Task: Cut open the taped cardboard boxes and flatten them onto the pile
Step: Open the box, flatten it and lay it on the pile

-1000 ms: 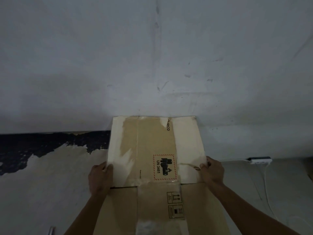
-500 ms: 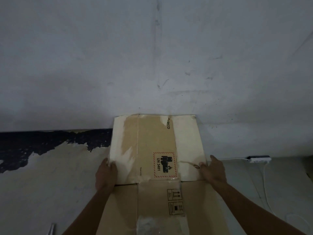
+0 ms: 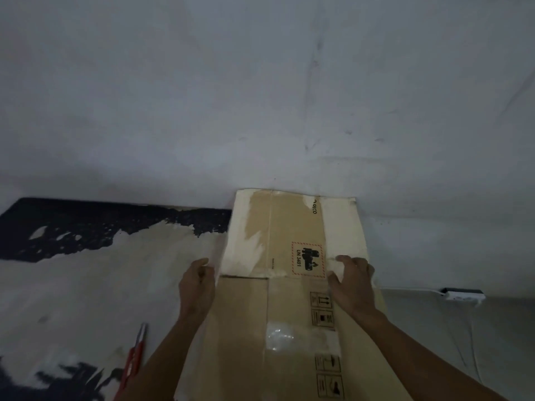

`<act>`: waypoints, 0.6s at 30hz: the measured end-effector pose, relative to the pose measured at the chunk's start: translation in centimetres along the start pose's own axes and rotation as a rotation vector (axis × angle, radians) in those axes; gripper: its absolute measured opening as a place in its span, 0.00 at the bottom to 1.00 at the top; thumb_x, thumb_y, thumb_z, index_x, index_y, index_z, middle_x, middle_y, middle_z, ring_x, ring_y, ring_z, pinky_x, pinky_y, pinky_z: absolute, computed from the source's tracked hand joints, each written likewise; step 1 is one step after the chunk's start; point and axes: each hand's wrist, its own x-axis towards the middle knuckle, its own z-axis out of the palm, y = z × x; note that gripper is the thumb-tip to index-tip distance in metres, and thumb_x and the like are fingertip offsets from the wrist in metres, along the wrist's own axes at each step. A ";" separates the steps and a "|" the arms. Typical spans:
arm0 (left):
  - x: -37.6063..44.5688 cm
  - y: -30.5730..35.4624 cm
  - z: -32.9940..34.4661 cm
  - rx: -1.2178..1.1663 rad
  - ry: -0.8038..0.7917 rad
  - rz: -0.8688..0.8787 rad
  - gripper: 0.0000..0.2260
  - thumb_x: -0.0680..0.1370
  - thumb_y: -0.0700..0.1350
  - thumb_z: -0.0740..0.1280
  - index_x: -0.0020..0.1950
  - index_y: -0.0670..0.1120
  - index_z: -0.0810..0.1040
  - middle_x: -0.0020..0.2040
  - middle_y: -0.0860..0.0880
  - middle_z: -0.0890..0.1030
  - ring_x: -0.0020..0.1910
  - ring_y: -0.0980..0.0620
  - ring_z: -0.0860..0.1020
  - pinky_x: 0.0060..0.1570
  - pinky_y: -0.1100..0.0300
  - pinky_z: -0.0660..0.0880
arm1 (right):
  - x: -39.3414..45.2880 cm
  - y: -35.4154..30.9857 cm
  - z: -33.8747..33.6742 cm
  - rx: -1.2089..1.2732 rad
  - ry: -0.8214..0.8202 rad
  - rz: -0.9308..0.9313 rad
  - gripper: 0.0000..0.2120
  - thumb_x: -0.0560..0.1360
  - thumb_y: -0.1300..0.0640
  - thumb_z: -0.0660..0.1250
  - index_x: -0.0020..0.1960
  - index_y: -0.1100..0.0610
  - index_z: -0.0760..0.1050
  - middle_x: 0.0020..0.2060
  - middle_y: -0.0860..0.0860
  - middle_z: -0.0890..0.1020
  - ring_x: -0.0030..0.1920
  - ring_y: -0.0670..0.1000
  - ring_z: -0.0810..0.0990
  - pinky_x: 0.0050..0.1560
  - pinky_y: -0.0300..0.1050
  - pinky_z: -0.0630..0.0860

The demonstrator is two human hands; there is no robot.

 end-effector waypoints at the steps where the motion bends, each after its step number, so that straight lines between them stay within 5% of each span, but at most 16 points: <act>1: -1.1 -0.5 -0.9 -0.008 0.004 0.014 0.14 0.83 0.42 0.61 0.66 0.40 0.77 0.60 0.41 0.80 0.58 0.43 0.77 0.57 0.53 0.72 | -0.9 -0.9 0.2 0.009 -0.024 -0.026 0.21 0.78 0.56 0.66 0.70 0.56 0.69 0.66 0.58 0.67 0.69 0.57 0.60 0.63 0.53 0.70; 7: -9.4 -3.0 -6.5 -0.078 0.061 0.027 0.07 0.84 0.41 0.60 0.49 0.47 0.75 0.42 0.47 0.78 0.43 0.48 0.77 0.45 0.55 0.72 | -7.7 -5.0 2.3 0.060 -0.150 -0.210 0.18 0.78 0.56 0.66 0.68 0.52 0.72 0.64 0.54 0.72 0.67 0.55 0.69 0.63 0.50 0.72; 13: -15.3 -8.3 -13.2 -0.080 0.160 -0.098 0.07 0.82 0.40 0.64 0.47 0.46 0.81 0.38 0.44 0.82 0.36 0.48 0.79 0.36 0.55 0.75 | -15.3 -9.0 5.9 0.051 -0.327 -0.375 0.15 0.79 0.54 0.66 0.65 0.52 0.74 0.62 0.53 0.73 0.63 0.53 0.74 0.59 0.48 0.74; 18: -18.1 -12.1 -19.8 -0.146 0.288 -0.184 0.06 0.80 0.38 0.65 0.49 0.44 0.82 0.41 0.46 0.84 0.42 0.47 0.82 0.46 0.49 0.78 | -20.6 -14.0 10.2 0.045 -0.469 -0.516 0.14 0.79 0.53 0.64 0.64 0.52 0.74 0.60 0.51 0.74 0.61 0.51 0.74 0.58 0.46 0.74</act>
